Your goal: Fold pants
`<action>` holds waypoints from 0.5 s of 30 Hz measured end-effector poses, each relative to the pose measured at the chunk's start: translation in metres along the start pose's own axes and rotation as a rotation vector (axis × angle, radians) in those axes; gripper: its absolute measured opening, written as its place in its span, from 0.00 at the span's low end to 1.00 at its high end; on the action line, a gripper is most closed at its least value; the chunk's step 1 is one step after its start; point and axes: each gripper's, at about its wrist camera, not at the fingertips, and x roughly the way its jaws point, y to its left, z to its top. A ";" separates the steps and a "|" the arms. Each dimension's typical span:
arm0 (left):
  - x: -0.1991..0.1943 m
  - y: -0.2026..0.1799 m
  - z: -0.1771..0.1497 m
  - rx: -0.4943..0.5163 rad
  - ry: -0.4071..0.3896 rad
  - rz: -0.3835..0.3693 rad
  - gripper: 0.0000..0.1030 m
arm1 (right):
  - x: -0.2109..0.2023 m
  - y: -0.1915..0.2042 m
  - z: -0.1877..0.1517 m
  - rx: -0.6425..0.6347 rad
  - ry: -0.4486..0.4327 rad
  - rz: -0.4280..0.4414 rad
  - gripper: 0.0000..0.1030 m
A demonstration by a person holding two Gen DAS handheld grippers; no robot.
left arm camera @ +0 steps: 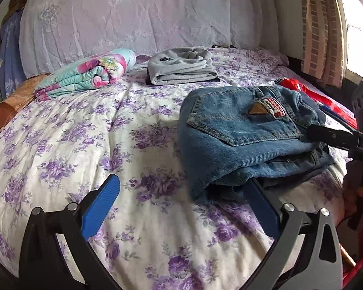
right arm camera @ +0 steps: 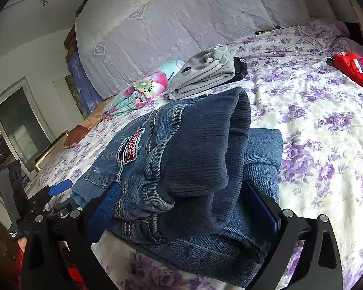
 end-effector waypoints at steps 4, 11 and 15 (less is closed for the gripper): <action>0.008 -0.014 0.009 0.013 -0.022 -0.004 0.96 | 0.000 0.000 0.000 0.000 0.000 -0.002 0.97; 0.027 0.005 0.011 0.033 0.073 0.039 0.96 | 0.002 0.003 0.001 -0.022 0.011 -0.019 0.97; 0.008 0.021 0.006 0.096 0.080 0.091 0.96 | 0.004 0.007 0.000 -0.049 0.019 -0.029 0.97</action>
